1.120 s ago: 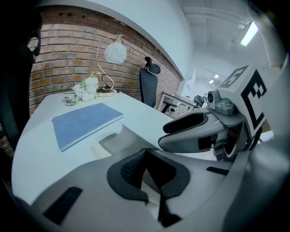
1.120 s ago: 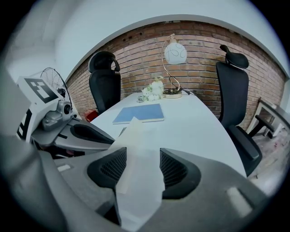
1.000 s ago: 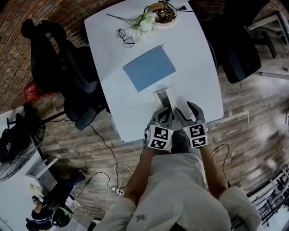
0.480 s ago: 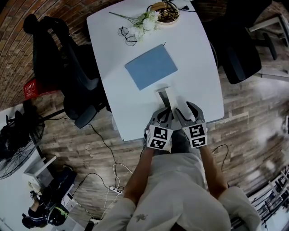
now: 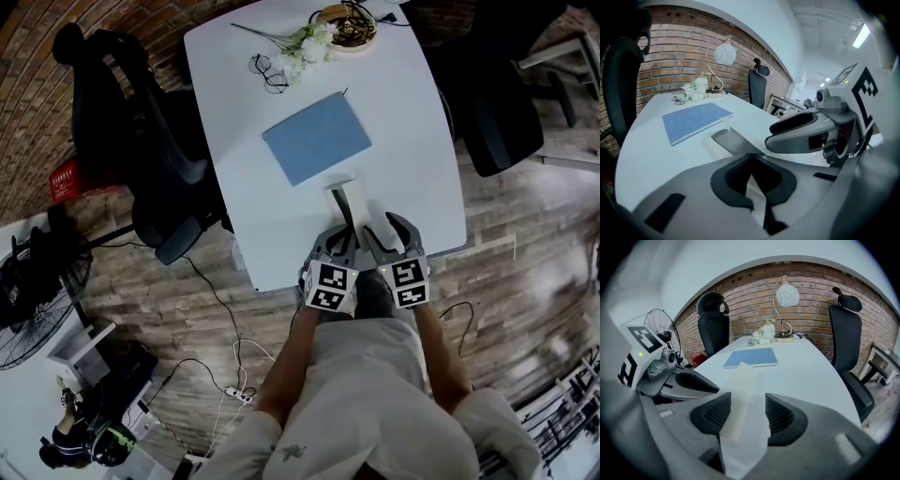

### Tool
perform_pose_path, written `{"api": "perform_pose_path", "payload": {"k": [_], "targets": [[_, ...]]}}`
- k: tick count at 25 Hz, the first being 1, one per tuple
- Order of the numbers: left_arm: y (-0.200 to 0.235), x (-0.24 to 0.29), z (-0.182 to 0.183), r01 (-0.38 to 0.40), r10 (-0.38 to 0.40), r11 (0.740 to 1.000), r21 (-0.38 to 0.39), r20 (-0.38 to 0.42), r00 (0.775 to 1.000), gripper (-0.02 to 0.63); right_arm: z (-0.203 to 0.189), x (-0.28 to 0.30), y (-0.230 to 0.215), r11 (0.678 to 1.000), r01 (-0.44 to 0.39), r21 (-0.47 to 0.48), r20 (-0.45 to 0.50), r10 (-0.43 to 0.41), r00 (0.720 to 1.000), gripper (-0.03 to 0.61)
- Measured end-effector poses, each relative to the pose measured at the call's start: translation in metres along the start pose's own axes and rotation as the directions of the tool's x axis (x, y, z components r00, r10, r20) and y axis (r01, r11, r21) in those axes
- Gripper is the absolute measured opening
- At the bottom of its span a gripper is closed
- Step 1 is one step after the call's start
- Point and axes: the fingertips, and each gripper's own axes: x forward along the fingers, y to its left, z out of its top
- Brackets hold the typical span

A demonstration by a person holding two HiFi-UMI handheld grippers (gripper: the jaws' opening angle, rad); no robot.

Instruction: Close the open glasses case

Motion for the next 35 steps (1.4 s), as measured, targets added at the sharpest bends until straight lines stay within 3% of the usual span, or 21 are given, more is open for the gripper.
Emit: {"api": "perform_pose_path", "payload": {"k": [35], "targets": [[0.012, -0.003, -0.018, -0.051, 0.049, 0.998, -0.041, -0.037, 0.998, 0.003, -0.002, 0.007, 0.014, 0.999, -0.043, -0.025, -0.019, 0.043, 0.999, 0.232]]}}
